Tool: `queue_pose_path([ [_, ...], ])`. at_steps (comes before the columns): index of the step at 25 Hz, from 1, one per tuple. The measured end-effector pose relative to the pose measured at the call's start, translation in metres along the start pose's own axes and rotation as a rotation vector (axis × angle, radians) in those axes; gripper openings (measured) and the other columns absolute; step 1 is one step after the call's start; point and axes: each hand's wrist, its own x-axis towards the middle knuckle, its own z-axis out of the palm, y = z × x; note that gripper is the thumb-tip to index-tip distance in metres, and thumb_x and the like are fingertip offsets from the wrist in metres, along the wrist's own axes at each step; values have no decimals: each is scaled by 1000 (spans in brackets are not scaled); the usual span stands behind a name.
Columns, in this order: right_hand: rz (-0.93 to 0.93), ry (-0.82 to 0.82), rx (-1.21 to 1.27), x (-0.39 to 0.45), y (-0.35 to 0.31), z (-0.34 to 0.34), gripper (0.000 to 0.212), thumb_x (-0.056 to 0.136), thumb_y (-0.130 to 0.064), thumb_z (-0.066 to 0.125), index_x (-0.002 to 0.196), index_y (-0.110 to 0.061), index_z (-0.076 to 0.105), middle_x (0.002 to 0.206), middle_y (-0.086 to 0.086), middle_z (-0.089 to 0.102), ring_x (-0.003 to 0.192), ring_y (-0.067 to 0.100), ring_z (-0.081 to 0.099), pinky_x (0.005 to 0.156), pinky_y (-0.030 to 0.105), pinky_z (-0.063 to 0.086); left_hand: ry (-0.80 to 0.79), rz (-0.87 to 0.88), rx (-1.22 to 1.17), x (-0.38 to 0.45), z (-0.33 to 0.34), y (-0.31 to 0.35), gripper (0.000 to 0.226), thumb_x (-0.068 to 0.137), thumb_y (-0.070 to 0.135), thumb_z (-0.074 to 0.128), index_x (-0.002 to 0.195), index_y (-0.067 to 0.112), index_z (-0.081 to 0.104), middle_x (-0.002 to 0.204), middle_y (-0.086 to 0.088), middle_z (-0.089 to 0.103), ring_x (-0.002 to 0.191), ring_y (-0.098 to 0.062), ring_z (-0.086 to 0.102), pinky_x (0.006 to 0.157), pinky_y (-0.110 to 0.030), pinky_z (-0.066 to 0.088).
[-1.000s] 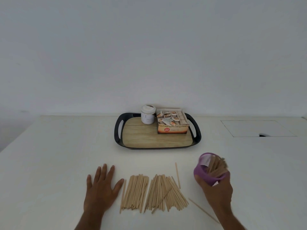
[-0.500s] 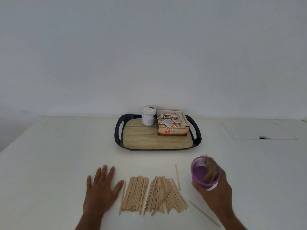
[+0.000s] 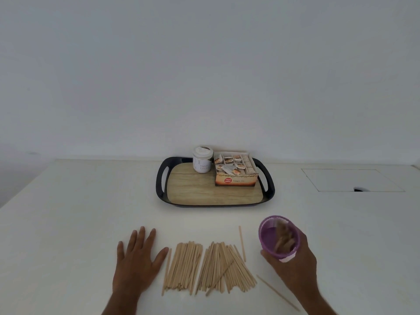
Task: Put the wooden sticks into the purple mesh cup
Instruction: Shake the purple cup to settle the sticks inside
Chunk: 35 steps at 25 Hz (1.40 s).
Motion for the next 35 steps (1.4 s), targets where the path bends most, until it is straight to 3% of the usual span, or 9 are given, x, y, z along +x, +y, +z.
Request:
queue_pose_path([
  [3,171,98,73,4,-2,-3,98,44,-34,97,126,-19,46,116,2,64,103,27,62,88,36,48,-20,0,14,1,0,0,98,72,80,-9,158,33,5,167,2,1,154,-18,-3,124,-49,-1],
  [6,31,0,2,4,1,-2,94,46,-27,97,126,-20,47,110,-4,63,96,20,62,82,33,49,-11,0,-2,1,-1,0,98,73,81,-8,158,33,6,167,2,2,154,-18,-2,123,-49,0],
  [9,184,114,68,9,1,-5,90,49,-27,96,125,-18,48,115,1,64,104,26,62,88,33,46,-19,3,7,0,-1,0,98,73,81,-8,158,33,6,167,2,2,154,-18,-2,124,-49,0],
  [12,56,53,3,6,1,-2,93,47,-26,97,126,-16,48,108,-2,63,95,22,62,82,32,46,-13,-1,-7,1,0,-1,98,73,81,-7,158,33,7,167,2,2,154,-18,-2,124,-49,-1],
  [15,182,117,91,10,1,-4,90,50,-29,96,125,-19,48,114,1,64,100,25,62,85,33,46,-18,5,2,1,0,-1,98,74,81,-7,158,33,6,167,2,3,154,-18,-2,124,-49,0],
  [20,68,-10,42,4,1,-2,95,49,-29,96,129,-20,46,115,-6,61,98,16,60,84,31,48,-12,8,1,1,1,-2,97,74,81,-6,158,33,7,167,2,3,154,-19,-1,123,-49,0],
  [25,129,-47,40,-1,12,3,97,48,-30,96,129,-21,44,121,-2,62,103,20,61,88,36,52,-6,3,0,2,0,-1,97,74,80,-7,158,33,8,167,1,4,154,-19,-1,124,-49,1],
  [29,162,-41,1,-4,17,2,97,48,-30,96,129,-17,45,115,4,63,94,22,59,82,36,52,2,7,-2,0,0,0,97,74,80,-6,158,33,8,167,1,5,154,-19,0,123,-49,2],
  [35,175,-100,-11,2,19,-1,102,47,-32,96,132,-19,43,112,-1,60,99,25,61,81,34,52,-3,2,-10,-2,-3,1,99,73,81,-7,158,32,9,167,1,4,154,-18,-1,124,-49,1],
])
